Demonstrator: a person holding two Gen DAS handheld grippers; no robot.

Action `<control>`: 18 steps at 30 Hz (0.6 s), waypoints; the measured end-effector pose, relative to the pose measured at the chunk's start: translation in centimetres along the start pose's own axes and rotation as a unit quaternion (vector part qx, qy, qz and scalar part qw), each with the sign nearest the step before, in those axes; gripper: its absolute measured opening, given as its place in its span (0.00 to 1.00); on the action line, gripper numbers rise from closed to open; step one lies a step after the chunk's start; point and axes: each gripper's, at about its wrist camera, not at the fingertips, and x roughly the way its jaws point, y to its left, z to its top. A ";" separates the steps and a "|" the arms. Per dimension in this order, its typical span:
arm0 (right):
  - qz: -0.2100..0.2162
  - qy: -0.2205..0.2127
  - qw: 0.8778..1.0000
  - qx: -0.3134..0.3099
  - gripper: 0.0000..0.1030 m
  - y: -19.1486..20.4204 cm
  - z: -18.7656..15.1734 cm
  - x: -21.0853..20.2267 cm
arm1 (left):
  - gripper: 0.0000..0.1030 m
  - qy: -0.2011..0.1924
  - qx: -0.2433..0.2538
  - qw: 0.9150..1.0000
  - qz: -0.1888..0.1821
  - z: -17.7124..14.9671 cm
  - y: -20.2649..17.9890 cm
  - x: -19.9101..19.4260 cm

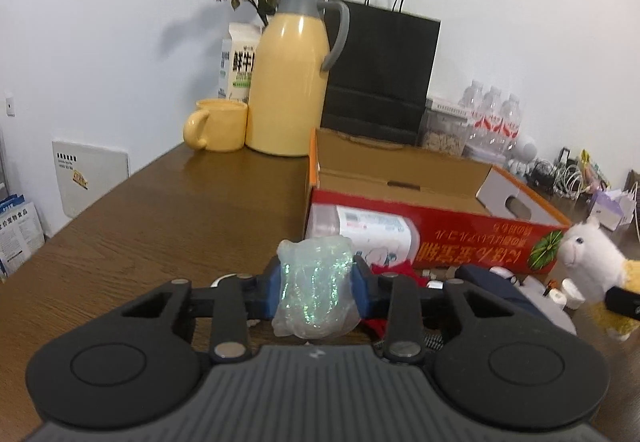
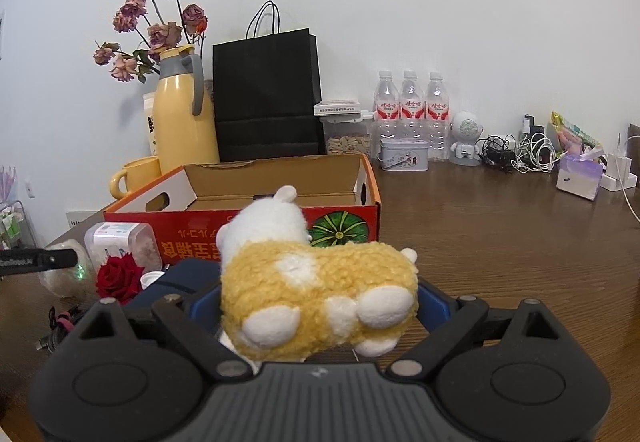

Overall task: Organize objects
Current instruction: 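Carry the plush sheep with the right tool into the cardboard box while the left tool drops the bag in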

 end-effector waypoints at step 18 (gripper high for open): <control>0.007 -0.079 0.997 -0.013 0.91 2.6 8.2 5.4 | 0.35 -0.084 0.032 0.996 -0.017 8.7 -5.9 3.7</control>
